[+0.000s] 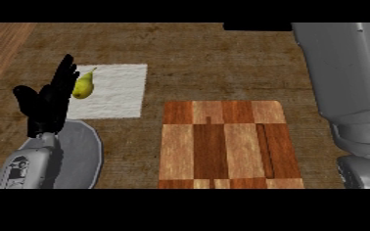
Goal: Pick the cupcake from the cutting board and place it in the basket
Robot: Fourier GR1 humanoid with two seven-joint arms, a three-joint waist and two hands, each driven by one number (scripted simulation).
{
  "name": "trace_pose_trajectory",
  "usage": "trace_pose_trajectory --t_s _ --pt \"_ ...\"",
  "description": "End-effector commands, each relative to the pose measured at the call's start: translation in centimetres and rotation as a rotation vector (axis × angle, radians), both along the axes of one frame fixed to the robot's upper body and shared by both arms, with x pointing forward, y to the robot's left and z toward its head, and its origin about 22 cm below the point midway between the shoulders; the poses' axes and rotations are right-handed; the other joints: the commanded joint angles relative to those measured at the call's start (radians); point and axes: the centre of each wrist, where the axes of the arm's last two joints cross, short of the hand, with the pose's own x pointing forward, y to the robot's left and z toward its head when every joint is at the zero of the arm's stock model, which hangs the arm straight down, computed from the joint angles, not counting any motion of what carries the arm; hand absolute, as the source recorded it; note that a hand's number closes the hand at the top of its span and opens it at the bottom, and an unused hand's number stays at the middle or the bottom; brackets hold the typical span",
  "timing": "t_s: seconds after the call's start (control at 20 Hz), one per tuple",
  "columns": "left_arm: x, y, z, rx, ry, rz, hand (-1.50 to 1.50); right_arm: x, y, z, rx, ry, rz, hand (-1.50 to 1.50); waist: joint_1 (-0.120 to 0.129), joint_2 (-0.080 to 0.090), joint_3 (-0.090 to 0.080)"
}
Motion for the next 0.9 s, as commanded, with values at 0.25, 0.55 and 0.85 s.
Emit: trace_pose_trajectory --t_s 0.25,0.55,0.85 --pt "-0.5 -1.2 -0.2 -0.009 -0.011 -0.017 0.0 2.4 -6.1 3.2 -0.088 0.113 -0.12 1.5 0.007 0.002 0.0" --pt "0.0 1.3 -0.9 -0.007 -0.013 -0.01 0.0 4.0 -7.4 -0.1 -0.121 0.188 -0.141 1.5 0.012 0.007 0.0" --pt "0.1 0.6 1.1 0.002 -0.004 -0.015 0.0 4.1 -12.3 -2.8 -0.081 0.246 -0.2 1.5 0.016 0.007 0.001"
